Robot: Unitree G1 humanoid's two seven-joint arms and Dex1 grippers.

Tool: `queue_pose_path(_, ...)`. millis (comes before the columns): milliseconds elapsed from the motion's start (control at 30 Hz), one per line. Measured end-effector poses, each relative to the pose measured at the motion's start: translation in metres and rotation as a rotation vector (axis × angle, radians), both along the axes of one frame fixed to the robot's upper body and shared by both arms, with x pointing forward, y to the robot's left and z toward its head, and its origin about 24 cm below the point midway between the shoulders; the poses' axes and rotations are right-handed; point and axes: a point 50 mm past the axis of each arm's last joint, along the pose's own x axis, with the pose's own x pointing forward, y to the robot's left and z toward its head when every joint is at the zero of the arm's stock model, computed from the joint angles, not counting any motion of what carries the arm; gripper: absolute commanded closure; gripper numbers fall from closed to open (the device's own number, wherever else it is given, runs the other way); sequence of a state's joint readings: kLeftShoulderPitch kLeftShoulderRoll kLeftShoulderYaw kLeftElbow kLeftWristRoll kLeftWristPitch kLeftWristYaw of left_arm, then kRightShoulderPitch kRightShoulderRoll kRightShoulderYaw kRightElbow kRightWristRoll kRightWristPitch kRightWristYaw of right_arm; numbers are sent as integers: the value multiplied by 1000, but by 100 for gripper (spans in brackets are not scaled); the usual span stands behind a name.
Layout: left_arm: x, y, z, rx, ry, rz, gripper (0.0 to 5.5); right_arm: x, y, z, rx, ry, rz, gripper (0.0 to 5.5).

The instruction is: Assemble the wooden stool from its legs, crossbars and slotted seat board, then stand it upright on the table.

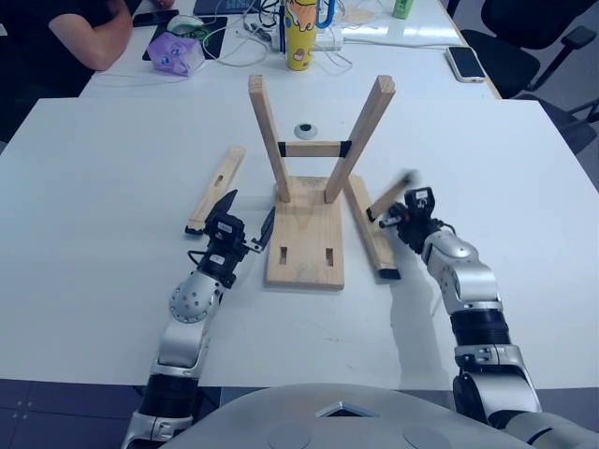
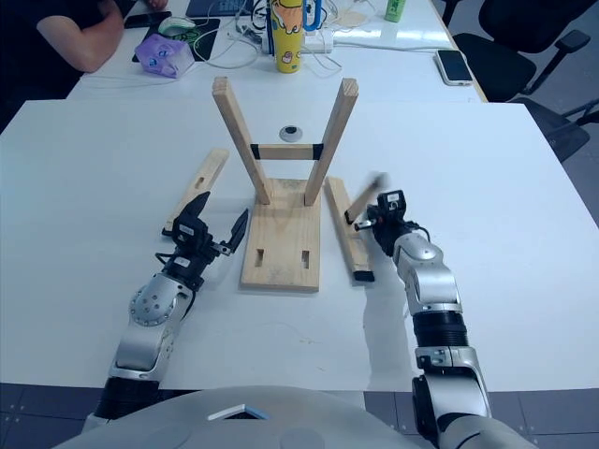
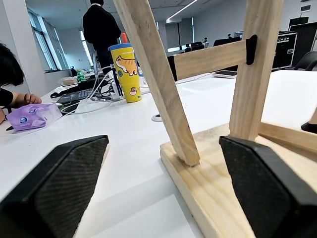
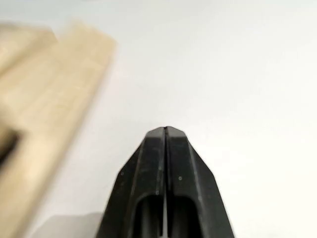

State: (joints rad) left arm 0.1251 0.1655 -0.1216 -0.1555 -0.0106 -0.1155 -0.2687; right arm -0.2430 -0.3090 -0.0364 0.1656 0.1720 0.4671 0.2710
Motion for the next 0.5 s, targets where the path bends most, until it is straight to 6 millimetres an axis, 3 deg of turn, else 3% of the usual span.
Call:
queue_pose_path(100, 1, 1, 1, -3, -4, 7, 134, 17, -2, 32, -18, -129, -20, 549)
queue_pose_path(200, 1, 0, 1, -8, -3, 9, 134, 22, -4, 46, -36, -193, -44, 549)
queue_pose_path(400, 0, -5, 0, -14, 0, 8, 134, 10, -21, 32, -77, -157, -89, 549)
queue_pose_path(500, 0, -4, -1, -2, 0, 23, 134, -9, -24, 18, -71, -98, -38, 549)
